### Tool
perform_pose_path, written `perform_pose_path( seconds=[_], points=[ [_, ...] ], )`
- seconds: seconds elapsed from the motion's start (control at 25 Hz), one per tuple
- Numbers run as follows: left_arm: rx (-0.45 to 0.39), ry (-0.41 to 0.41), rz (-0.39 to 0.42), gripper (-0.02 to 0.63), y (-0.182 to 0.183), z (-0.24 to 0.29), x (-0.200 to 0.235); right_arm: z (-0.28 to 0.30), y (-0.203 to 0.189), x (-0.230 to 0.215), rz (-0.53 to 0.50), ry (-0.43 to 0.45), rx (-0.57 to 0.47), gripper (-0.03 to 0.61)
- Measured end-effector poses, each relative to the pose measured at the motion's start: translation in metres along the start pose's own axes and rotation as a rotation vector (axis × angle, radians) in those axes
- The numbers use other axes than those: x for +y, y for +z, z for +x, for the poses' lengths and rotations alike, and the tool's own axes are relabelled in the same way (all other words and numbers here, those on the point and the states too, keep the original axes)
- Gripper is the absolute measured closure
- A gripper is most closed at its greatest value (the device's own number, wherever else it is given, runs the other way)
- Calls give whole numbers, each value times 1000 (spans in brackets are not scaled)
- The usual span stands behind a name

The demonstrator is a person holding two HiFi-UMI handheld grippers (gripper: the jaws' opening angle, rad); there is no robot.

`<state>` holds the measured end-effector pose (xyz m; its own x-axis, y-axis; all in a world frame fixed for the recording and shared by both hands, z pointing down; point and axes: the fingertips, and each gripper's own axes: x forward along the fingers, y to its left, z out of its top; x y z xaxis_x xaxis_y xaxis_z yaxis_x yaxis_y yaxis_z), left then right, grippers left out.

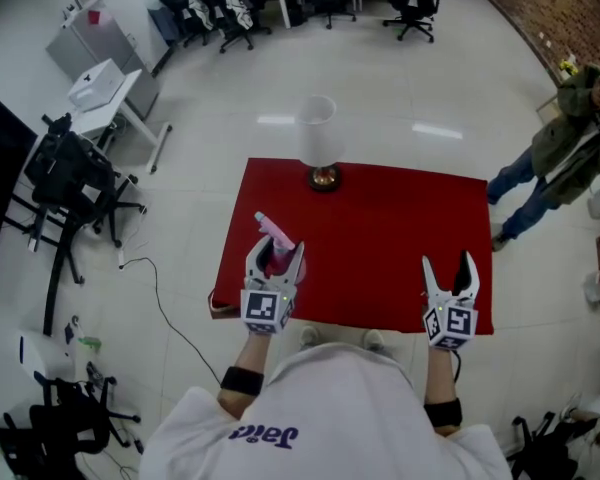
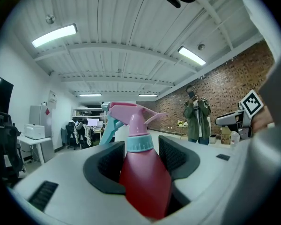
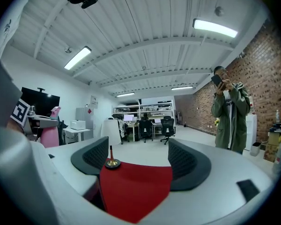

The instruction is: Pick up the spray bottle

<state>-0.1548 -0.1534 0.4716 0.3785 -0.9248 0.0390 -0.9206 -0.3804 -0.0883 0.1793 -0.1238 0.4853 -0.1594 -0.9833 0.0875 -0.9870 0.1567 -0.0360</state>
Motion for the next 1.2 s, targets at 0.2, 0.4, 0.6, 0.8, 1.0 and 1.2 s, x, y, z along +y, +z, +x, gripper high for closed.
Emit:
perform_pose_path(
  seconds=[0.2, 0.4, 0.6, 0.8, 1.0, 1.2],
  points=[
    [-33, 25, 28, 385, 6, -9, 4, -12, 3, 2, -15, -3, -18, 168],
    [-43, 67, 32, 385, 9, -13, 11, -12, 6, -2, -23, -27, -31, 169],
    [-23, 55, 35, 385, 2, -12, 8, -8, 8, -4, -9, -39, -37, 167],
    [-32, 25, 59, 385, 7, -8, 0, -8, 15, -7, 8, -62, -73, 169],
    [-42, 23, 57, 385, 14, -6, 1, -8, 14, -7, -11, -49, -54, 178],
    [-51, 32, 49, 385, 19, -8, 4, -9, 23, -3, -4, -52, -59, 187]
  ],
)
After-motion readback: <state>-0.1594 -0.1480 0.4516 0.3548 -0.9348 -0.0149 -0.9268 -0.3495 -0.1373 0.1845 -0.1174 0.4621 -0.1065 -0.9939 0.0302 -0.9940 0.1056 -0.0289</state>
